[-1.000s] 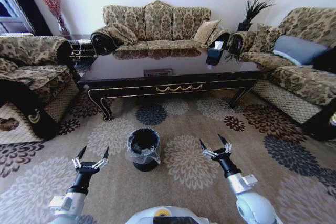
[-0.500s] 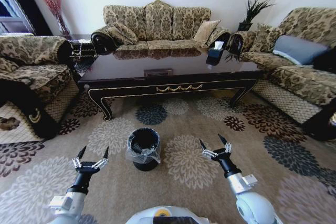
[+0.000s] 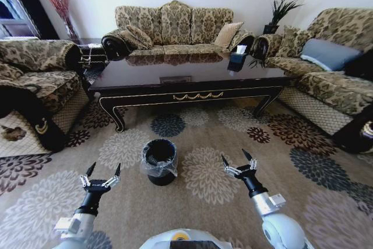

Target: Move to the front of the table and pick up the trash from the floor, then place it into the trash bin.

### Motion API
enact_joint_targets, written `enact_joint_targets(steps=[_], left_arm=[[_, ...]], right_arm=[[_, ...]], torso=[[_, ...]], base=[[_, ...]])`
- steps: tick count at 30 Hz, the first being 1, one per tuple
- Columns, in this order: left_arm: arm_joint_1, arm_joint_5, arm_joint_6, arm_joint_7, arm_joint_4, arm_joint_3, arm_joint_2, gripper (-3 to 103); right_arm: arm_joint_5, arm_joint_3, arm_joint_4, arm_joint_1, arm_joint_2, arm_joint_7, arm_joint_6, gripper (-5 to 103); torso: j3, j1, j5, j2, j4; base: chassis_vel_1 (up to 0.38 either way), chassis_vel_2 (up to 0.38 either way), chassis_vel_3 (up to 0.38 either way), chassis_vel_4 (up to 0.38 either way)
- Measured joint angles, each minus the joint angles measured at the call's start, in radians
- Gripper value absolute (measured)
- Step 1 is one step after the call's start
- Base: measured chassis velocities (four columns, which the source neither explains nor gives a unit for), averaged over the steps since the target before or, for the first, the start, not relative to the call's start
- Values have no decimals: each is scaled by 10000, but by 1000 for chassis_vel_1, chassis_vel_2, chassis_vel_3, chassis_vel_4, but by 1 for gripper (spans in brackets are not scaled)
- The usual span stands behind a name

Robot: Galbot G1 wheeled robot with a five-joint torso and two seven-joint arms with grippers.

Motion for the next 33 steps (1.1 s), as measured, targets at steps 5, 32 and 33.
enact_joint_targets(steps=[5, 32, 33], left_arm=[[0, 0, 0, 0, 1, 0, 0, 100], [-1, -1, 0, -1, 2, 0, 1, 100], [-1, -1, 0, -1, 2, 1, 0, 100]], right_arm=[[0, 0, 0, 0, 0, 3, 0, 100], [-1, 0, 0, -1, 0, 8, 2, 100], [-1, 0, 0, 0, 0, 8, 2, 100]], torso=[[0, 0, 0, 0, 1], [0, 0, 0, 0, 1], [0, 0, 0, 0, 1]], base=[[95, -87, -96, 93], [117, -120, -121, 129], [128, -128, -144, 135]])
